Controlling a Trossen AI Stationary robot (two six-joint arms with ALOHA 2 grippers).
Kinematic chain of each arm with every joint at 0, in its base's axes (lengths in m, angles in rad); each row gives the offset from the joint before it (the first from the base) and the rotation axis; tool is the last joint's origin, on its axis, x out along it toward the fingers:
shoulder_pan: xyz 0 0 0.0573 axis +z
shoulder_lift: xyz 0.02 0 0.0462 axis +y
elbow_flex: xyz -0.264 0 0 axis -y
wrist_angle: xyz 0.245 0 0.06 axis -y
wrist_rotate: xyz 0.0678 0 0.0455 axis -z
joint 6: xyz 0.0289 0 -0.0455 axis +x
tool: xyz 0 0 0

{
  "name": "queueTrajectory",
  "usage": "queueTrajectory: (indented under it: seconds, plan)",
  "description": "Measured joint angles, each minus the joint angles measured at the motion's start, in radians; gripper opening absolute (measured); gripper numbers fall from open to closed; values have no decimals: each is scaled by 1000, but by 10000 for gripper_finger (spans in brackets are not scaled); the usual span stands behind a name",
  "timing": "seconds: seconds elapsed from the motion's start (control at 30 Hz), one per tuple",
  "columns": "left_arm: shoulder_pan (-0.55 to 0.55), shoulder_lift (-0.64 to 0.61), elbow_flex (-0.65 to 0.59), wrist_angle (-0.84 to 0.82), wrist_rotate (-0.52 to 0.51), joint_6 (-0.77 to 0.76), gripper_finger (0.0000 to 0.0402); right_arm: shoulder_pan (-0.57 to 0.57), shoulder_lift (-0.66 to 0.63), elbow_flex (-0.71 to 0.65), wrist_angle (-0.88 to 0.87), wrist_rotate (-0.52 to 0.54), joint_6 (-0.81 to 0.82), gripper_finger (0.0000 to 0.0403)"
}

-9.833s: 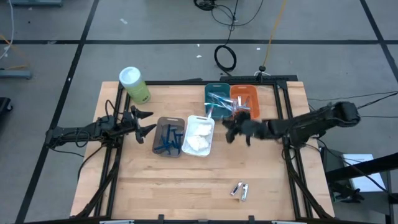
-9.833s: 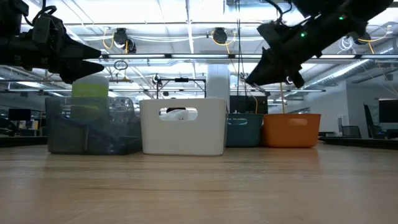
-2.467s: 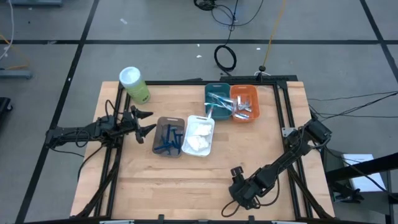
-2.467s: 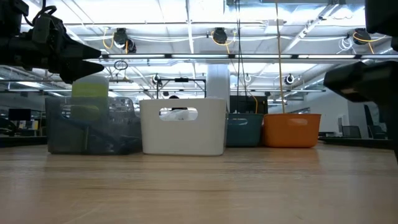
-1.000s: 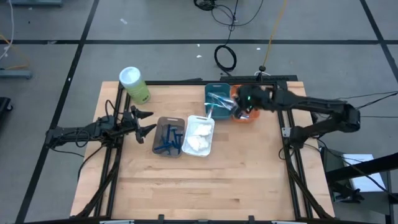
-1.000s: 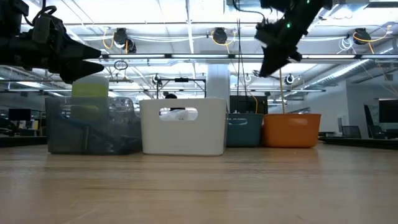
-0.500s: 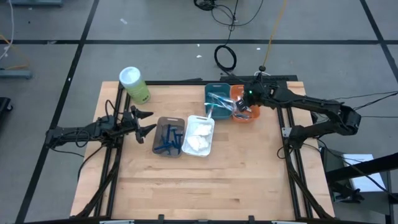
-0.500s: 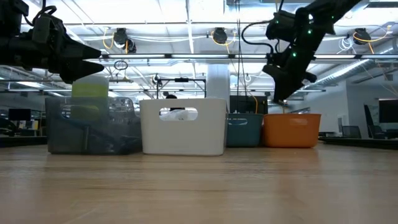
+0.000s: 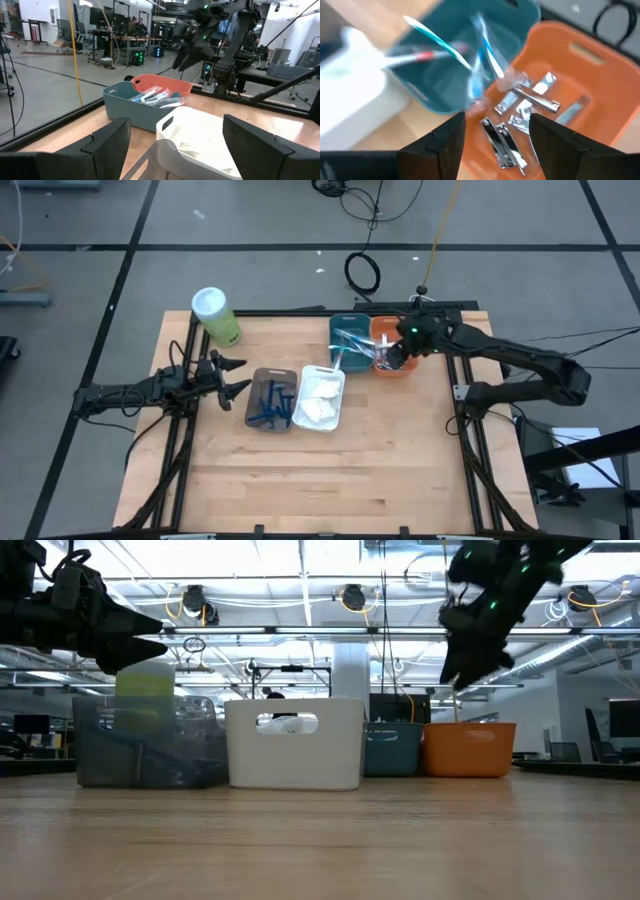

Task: Pick & Place Travel size toiletries
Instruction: Return to Home Position

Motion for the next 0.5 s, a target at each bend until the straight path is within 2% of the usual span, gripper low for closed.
queueTrajectory:
  seconds: [0.23,0.5]
  plan:
    - [0,0,0,0,0,0,306,57,-289,-45,2,5,-5,201]
    - [0,0,0,0,0,0,306,100,-710,-296,92,3,16,203]
